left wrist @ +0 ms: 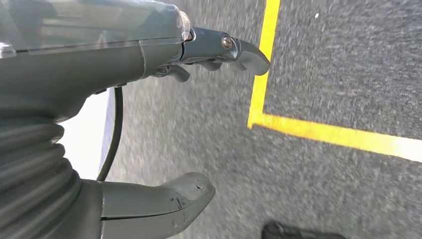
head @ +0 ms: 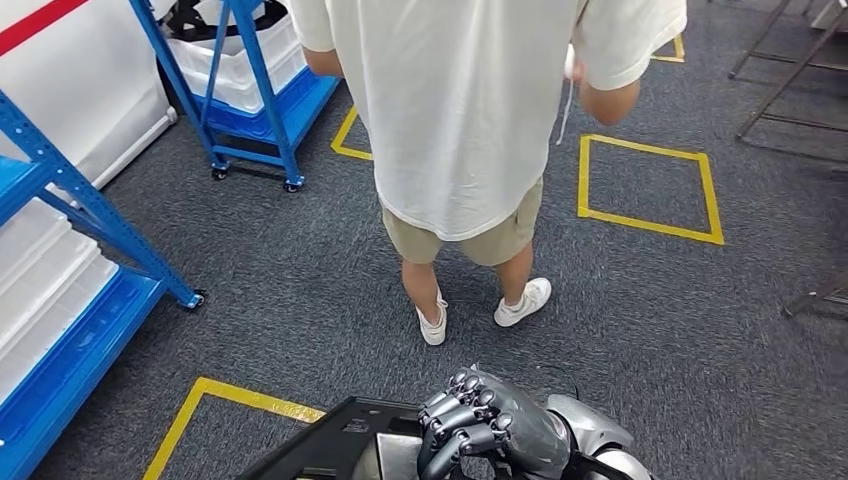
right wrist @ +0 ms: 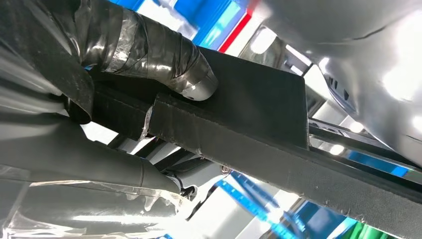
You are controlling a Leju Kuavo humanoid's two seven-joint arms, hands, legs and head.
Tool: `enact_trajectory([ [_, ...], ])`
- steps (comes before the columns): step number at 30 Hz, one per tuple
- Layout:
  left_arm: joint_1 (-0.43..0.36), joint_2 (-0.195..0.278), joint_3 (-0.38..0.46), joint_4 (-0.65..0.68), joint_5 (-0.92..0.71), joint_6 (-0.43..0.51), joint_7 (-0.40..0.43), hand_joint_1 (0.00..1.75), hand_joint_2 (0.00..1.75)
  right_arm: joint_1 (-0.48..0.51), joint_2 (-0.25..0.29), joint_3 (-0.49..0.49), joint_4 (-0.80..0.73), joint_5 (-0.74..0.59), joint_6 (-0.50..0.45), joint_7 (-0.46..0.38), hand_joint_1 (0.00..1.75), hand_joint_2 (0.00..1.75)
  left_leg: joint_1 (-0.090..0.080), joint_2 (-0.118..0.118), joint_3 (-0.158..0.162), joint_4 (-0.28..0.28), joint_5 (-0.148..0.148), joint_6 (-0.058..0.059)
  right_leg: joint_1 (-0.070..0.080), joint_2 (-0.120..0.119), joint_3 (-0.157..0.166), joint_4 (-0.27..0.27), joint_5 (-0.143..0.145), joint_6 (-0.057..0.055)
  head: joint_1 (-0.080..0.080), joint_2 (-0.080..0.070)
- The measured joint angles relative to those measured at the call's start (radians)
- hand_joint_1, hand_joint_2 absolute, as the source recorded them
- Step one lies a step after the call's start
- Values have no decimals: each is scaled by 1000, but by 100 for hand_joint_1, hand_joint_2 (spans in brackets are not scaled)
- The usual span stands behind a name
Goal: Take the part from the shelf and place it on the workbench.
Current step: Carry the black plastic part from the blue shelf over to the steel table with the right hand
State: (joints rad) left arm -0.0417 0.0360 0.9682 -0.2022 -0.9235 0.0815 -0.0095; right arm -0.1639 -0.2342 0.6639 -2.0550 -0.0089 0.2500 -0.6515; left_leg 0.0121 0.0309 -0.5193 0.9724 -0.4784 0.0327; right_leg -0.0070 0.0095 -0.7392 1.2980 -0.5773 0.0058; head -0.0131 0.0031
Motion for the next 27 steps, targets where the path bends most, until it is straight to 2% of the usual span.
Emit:
enact_trajectory([
  [1, 0, -1, 0, 0, -7, 10, 0, 0, 175, 7, 0, -1, 0, -1, -2, 2, 175, 175, -1, 13, 0, 0, -1, 0, -1, -3, 1, 3, 8, 1, 0, 0],
  [2, 0, -2, 0, 0, -14, 20, 1, 0, 175, 14, 0, -2, 0, -2, -4, 3, 175, 175, -1, 25, 2, 1, -3, -1, -1, -9, 25, -36, 33, 0, 0, 0],
  [3, -1, -3, 0, 0, -18, 27, 2, 0, 175, 20, 0, -3, -1, -2, -7, 4, 175, 175, -2, 36, 4, 1, -5, -3, -1, -20, 67, -107, 66, -2, 0, 0],
  [5, -1, -6, 0, 0, -23, 37, 3, 0, 175, 30, 0, -4, -4, -2, -13, 6, 175, 175, -5, 53, 10, 2, -11, -11, 8, -61, 143, -242, 105, -12, 0, 0],
  [6, -1, -7, 0, 0, -25, 40, 3, 0, 175, 34, 0, -5, -6, -3, -16, 6, 175, 175, -7, 61, 13, 3, -14, -16, 13, -73, 160, -277, 111, -17, 0, 0],
  [7, -1, -8, 0, 0, -27, 42, 3, 0, 175, 38, 0, -6, -8, -4, -18, 6, 175, 175, -8, 70, 14, 3, -16, -21, 17, -75, 163, -288, 108, -22, 0, 0],
  [9, -4, -9, 0, 0, -31, 46, 3, 0, 175, 47, 0, -9, -11, -6, -20, 8, 175, 175, -8, 83, 17, 5, -22, -31, 16, -52, 162, -290, 112, -31, 0, 0],
  [10, -5, -11, 0, 0, -32, 49, 3, 0, 175, 52, 0, -11, -13, -7, -21, 10, 175, 175, -6, 73, 15, 15, -33, -36, 13, -42, 162, -294, 114, -37, 0, 0],
  [11, -5, -12, 0, 0, -35, 53, 3, 0, 175, 56, 0, -12, -15, -8, -25, 13, 175, 175, -4, 51, 4, 44, -55, -41, 10, -33, 163, -297, 117, -43, 0, 0],
  [13, -3, -14, 0, 0, -41, 58, 4, 0, 175, 72, 0, -16, -17, -7, -36, 18, 175, 175, -1, -3, -50, 168, -125, -46, 10, -12, 163, -299, 119, -51, 0, 0],
  [14, -1, -15, 0, 0, -45, 60, 5, 0, 175, 84, 0, -18, -17, -4, -43, 18, 175, 175, 0, -16, -84, 240, -155, -48, 11, -1, 163, -298, 119, -53, 0, 0],
  [15, 2, -16, 0, 0, -47, 61, 4, 0, 175, 99, 0, -20, -18, 0, -50, 17, 175, 175, 0, -22, -110, 292, -168, -49, 12, 11, 162, -297, 119, -53, 0, 0],
  [16, 3, -18, 0, 0, -49, 63, 3, 0, 175, 112, -1, -21, -19, 4, -55, 15, 175, 175, 0, -23, -120, 307, -161, -49, 13, 24, 162, -295, 119, -53, 0, 0],
  [17, 3, -20, 0, 0, -50, 63, 2, 0, 175, 122, -1, -22, -21, 8, -58, 12, 175, 175, 0, -25, -112, 282, -133, -48, 13, 37, 163, -293, 118, -53, 0, 0],
  [18, 3, -21, 0, 0, -49, 62, -1, 0, 175, 130, -1, -23, -23, 11, -61, 10, 175, 175, 0, -31, -90, 226, -94, -46, 13, 50, 164, -292, 118, -53, 0, 0],
  [20, 0, -22, 1, 0, -39, 51, -8, 0, 175, 138, -1, -25, -28, 15, -69, 6, 175, 175, 3, -73, -35, 92, -28, -41, 12, 74, 163, -288, 116, -48, 0, 0],
  [22, -1, -22, 5, 0, -20, 25, -15, 0, 175, 144, 3, -27, -33, 24, -77, 6, 175, 175, 2, -104, -9, 26, -13, -34, 11, 96, 156, -286, 119, -38, 0, 0],
  [24, -4, -22, 10, 0, -8, -1, -18, 0, 175, 148, 12, -27, -35, 36, -80, 11, 175, 175, 1, -89, -3, 13, -13, -23, 8, 115, 149, -287, 124, -25, 0, 0],
  [25, -7, -23, 12, 0, -4, -10, -18, 0, 175, 149, 16, -26, -36, 41, -81, 14, 175, 175, 2, -77, 0, 8, -10, -17, 9, 107, 145, -281, 119, -20, 0, 0],
  [26, -8, -23, 13, 0, 1, -17, -18, 0, 175, 148, 20, -26, -37, 44, -83, 17, 175, 175, 4, -65, 1, 4, -6, -9, 10, 86, 134, -258, 103, -15, 0, 0],
  [27, -8, -23, 17, 0, 8, -25, -21, 0, 175, 145, 24, -26, -37, 46, -84, 19, 175, 175, 4, -52, 2, 0, -4, -3, 11, 59, 115, -214, 76, -12, 0, 0],
])
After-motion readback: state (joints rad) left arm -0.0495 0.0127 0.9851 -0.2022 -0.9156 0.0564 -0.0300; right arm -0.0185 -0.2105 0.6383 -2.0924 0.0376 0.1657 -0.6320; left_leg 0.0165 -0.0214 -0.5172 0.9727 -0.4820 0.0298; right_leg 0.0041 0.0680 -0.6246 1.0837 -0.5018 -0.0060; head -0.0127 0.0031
